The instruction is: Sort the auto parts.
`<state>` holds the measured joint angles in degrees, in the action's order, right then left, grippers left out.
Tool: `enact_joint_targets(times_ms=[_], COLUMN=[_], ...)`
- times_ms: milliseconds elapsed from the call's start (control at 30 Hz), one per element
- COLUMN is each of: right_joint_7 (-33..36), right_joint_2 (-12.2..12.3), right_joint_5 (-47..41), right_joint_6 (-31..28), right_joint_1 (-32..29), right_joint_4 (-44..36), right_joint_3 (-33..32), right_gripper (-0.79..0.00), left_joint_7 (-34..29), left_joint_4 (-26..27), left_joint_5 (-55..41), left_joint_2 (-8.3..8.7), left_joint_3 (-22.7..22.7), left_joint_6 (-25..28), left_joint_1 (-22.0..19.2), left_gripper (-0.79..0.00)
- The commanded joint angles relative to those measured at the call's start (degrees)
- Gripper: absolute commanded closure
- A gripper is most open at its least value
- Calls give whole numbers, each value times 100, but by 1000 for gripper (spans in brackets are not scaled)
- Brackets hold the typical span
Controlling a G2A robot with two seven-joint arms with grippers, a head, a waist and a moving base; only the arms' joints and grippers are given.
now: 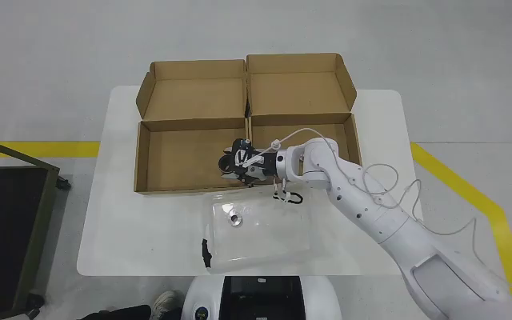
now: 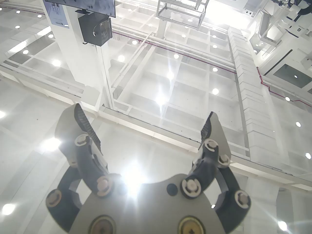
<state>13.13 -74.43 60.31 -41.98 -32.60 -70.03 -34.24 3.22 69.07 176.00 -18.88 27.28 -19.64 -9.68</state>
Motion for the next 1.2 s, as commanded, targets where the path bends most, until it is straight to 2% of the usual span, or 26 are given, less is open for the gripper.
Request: enact_joint_targets(times_ms=[0,200,233,300,367,533,767,967,1133,1167], right_joint_7=[19,95,112,141,164,237,292,300,299,292], right_joint_2=[-48,-175,-192,-222,-248,-311,-385,-424,-448,-453], right_joint_5=[7,14,17,34,37,91,159,222,265,272], right_joint_6=[5,-1,-9,-8,-24,-60,-70,-97,-123,-127], right_joint_1=[45,150,162,180,191,226,225,229,211,206], right_joint_4=[127,416,450,506,570,671,740,801,827,831], right_joint_3=[44,131,140,151,157,180,189,149,109,100], right_gripper=[0,-6,-18,-102,-139,-182,-286,-317,-391,-428], left_joint_7=[0,0,0,0,0,0,0,0,0,0], left_joint_4=[0,0,0,0,0,0,0,0,0,0], left_joint_5=[0,0,0,0,0,0,0,0,0,0], left_joint_2=[0,0,0,0,0,0,0,0,0,0], left_joint_3=[0,0,0,0,0,0,0,0,0,0], left_joint_6=[0,0,0,0,0,0,0,0,0,0], left_joint_1=[0,0,0,0,0,0,0,0,0,0], left_gripper=[-785,-785,-785,-785,-785,-785,-785,-785,-785,-785])
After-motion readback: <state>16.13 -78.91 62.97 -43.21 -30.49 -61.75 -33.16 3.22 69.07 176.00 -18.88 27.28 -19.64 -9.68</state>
